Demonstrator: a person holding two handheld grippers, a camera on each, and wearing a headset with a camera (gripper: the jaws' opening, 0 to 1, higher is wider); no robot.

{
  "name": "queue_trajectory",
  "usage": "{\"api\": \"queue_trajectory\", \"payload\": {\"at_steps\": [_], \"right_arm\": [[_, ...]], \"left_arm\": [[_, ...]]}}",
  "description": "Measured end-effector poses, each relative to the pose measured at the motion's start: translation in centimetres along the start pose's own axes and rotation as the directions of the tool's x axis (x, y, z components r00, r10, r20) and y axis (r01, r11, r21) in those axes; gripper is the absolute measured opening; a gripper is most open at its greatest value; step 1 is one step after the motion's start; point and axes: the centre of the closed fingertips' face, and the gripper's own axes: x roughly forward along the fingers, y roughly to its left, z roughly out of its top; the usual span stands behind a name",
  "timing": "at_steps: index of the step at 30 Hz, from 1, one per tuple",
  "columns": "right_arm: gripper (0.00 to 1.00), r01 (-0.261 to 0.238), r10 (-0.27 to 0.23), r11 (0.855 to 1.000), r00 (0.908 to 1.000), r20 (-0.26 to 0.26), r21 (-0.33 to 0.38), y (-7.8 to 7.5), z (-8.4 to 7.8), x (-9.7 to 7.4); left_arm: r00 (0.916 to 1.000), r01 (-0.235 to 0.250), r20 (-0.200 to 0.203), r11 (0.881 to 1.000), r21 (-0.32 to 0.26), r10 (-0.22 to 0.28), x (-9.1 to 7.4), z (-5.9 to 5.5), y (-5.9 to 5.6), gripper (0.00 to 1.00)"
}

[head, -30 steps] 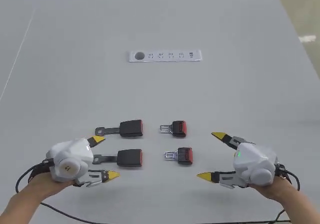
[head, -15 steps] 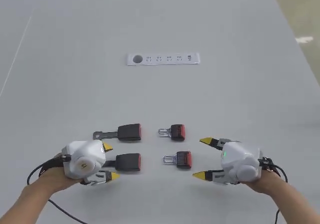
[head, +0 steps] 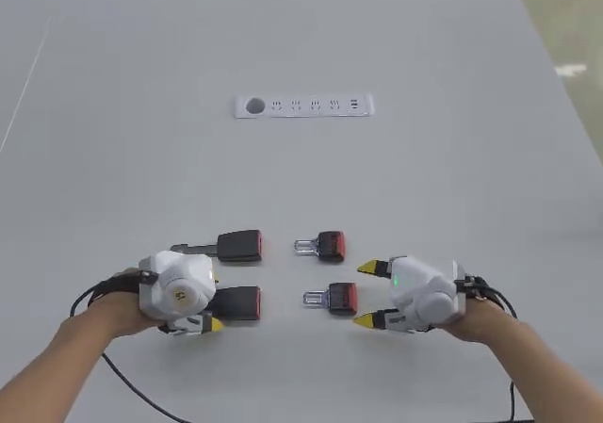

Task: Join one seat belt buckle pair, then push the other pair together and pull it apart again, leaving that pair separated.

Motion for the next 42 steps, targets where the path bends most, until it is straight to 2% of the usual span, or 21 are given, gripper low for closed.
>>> {"api": "queue_trajectory", "payload": {"at_steps": [5,7,10,16,21,25,29,31,35,42], "right_arm": [[0.4,-0.044,0.044,0.999,0.9986,-0.029,-0.012,0.3,0.1,0.7],[0.4,-0.056,0.056,0.998,0.9977,-0.039,-0.012,0.4,0.3,0.8],[0.38,-0.074,0.072,0.997,0.996,-0.053,-0.018,0.4,0.2,1.1],[0.35,-0.103,0.102,0.995,0.9914,-0.082,-0.014,0.2,0.0,1.6],[0.34,-0.113,0.111,0.993,0.9883,-0.104,-0.014,0.2,-1.0,2.2],[0.32,-0.112,0.109,0.994,0.9871,-0.117,-0.02,0.2,-1.2,2.1],[0.31,-0.113,0.11,0.993,0.987,-0.117,-0.026,0.1,-1.7,2.6],[0.31,-0.116,0.111,0.993,0.9871,-0.115,-0.035,0.1,-1.8,2.7],[0.31,-0.123,0.117,0.992,0.9862,-0.117,-0.042,0.3,-1.7,2.6],[0.3,-0.131,0.121,0.989,0.9848,-0.124,-0.067,0.3,-1.9,2.8]], "left_arm": [[0.9995,0.022,-0.021,1.0,0.012,-0.022,0.1,0.3,-0.3,0.4],[0.9991,0.029,-0.03,0.999,0.013,-0.029,0.3,-0.1,-0.2,0.38],[0.9987,0.033,-0.04,0.999,0.026,-0.032,0.2,0.1,-0.1,0.34],[0.9978,0.048,-0.046,0.999,0.025,-0.047,0.5,-0.4,0.1,0.34],[0.9975,0.05,-0.051,0.998,0.026,-0.048,0.5,-0.5,0.2,0.32],[0.9972,0.048,-0.058,0.998,0.027,-0.046,0.5,-0.4,0.1,0.32],[0.9973,0.045,-0.059,0.999,0.018,-0.044,0.4,-0.3,0.0,0.31],[0.9973,0.043,-0.059,0.999,0.0,-0.043,0.3,-0.2,0.1,0.31],[0.997,0.045,-0.063,0.999,0.013,-0.045,0.5,-0.5,0.2,0.31],[0.9974,0.046,-0.055,0.999,0.001,-0.046,0.5,-0.6,0.4,0.31]]}}
